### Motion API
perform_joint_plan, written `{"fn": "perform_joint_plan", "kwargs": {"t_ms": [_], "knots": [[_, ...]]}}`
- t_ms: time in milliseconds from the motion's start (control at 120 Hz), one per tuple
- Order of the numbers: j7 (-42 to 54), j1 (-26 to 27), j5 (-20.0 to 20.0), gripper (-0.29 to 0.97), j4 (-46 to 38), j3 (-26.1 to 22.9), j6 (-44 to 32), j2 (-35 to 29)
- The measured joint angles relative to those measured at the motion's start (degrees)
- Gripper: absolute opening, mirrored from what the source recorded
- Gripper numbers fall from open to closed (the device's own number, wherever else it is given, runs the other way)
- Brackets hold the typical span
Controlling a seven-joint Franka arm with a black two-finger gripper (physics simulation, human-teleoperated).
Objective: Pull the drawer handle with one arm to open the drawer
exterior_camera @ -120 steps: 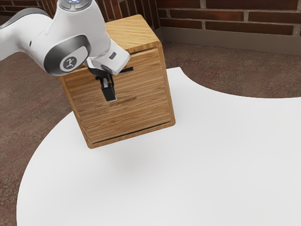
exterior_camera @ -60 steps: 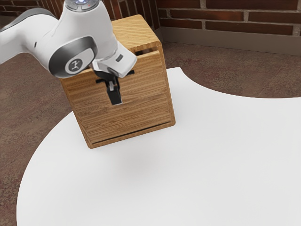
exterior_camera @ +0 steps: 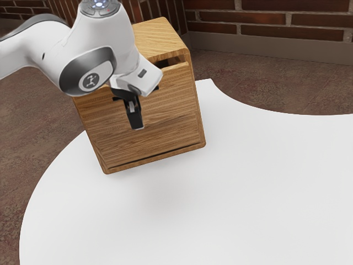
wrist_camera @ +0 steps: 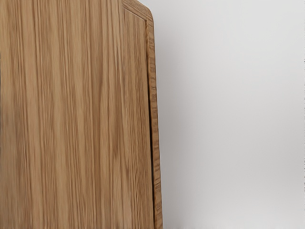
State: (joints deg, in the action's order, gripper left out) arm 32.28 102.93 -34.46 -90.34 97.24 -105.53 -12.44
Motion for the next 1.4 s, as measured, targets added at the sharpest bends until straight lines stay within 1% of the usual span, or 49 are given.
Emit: {"fn": "perform_joint_plan", "kwargs": {"t_ms": [58,283,467,608,783,842,967,1083,1192,1217,1250,1300,1333,1392,1400], "knots": [[-0.03,-0.17,0.32,0.69,-0.23,-0.03,-0.10,0.26],[0.25,-0.39,0.22,0.59,-0.14,-0.49,-0.22,2.65],[0.52,-0.27,0.61,0.65,-0.18,-0.58,-0.26,3.51],[0.59,-0.35,1.70,0.69,-0.87,-0.73,-0.35,4.01],[0.63,0.01,2.97,0.68,-1.25,-0.79,-1.12,5.01],[0.64,0.10,3.44,0.66,-1.27,-0.82,-1.33,5.53],[0.64,0.29,4.39,0.69,-1.98,-0.92,-1.63,6.00],[0.62,-0.05,5.02,0.69,-2.62,-1.07,-1.86,6.36],[0.57,-1.13,5.29,0.72,-3.06,-2.10,-2.01,6.59],[0.56,-1.28,5.33,0.69,-3.21,-2.23,-2.04,6.60],[0.53,-1.46,5.37,0.71,-3.43,-2.43,-2.08,6.62],[0.50,-2.24,5.46,0.77,-3.68,-3.23,-2.16,6.60],[0.50,-3.30,5.53,0.80,-3.91,-4.33,-2.23,6.57],[0.50,-7.18,5.58,0.87,-4.76,-8.38,-2.51,6.29],[0.50,-7.72,5.60,0.86,-4.86,-8.97,-2.55,6.26]]}}
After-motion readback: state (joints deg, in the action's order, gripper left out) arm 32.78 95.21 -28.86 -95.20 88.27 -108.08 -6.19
